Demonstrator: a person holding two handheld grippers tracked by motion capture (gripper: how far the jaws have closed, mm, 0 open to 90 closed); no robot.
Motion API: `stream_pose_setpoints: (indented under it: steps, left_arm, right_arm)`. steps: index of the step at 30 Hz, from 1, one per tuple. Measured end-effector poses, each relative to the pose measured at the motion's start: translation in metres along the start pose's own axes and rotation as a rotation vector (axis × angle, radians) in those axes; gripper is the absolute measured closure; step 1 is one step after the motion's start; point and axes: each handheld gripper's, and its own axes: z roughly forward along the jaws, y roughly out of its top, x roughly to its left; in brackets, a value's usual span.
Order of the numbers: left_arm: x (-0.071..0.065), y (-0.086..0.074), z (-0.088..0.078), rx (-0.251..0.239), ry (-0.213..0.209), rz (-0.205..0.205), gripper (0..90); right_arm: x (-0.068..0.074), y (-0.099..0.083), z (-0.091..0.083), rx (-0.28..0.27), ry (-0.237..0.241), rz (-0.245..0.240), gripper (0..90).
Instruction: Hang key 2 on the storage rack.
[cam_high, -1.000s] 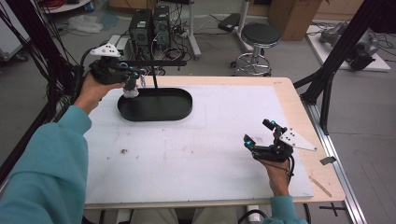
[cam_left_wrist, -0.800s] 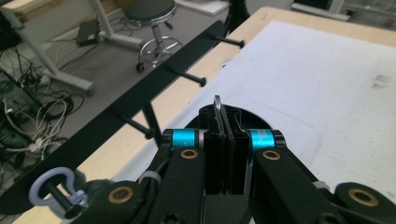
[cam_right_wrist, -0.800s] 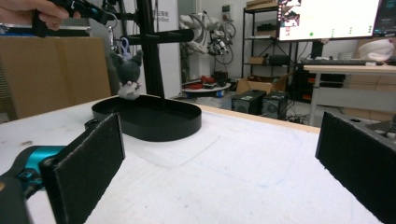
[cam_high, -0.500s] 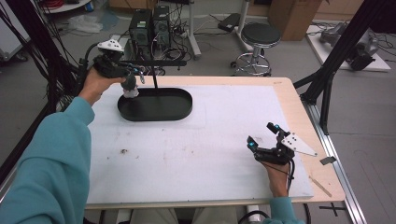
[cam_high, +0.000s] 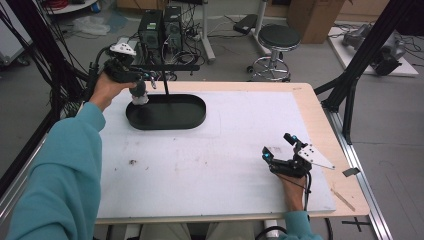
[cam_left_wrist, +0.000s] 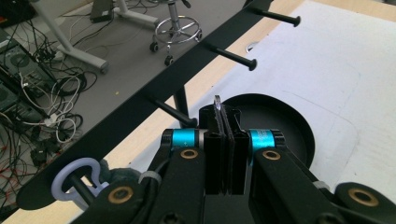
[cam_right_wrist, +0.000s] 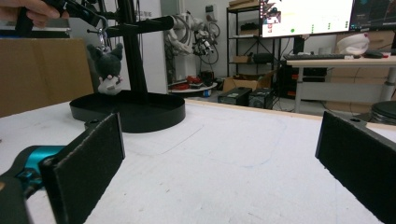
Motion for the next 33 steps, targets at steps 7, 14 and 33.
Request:
stream_pose_setpoints:
  steps: [7,14,33]
  left_arm:
    - [0.003,-0.002,0.003,0.002,0.006,-0.005,88.1]
    - [0.006,-0.003,0.003,0.006,0.011,-0.007,88.1]
    - [0.015,-0.003,0.006,0.012,0.032,-0.012,88.1]
  right_arm:
    - [0.001,-0.003,0.002,0.017,0.000,-0.004,0.5]
    - [0.001,-0.005,0.003,0.028,0.000,0.003,0.5]
    - [0.002,-0.006,0.004,0.034,0.003,-0.008,0.5]
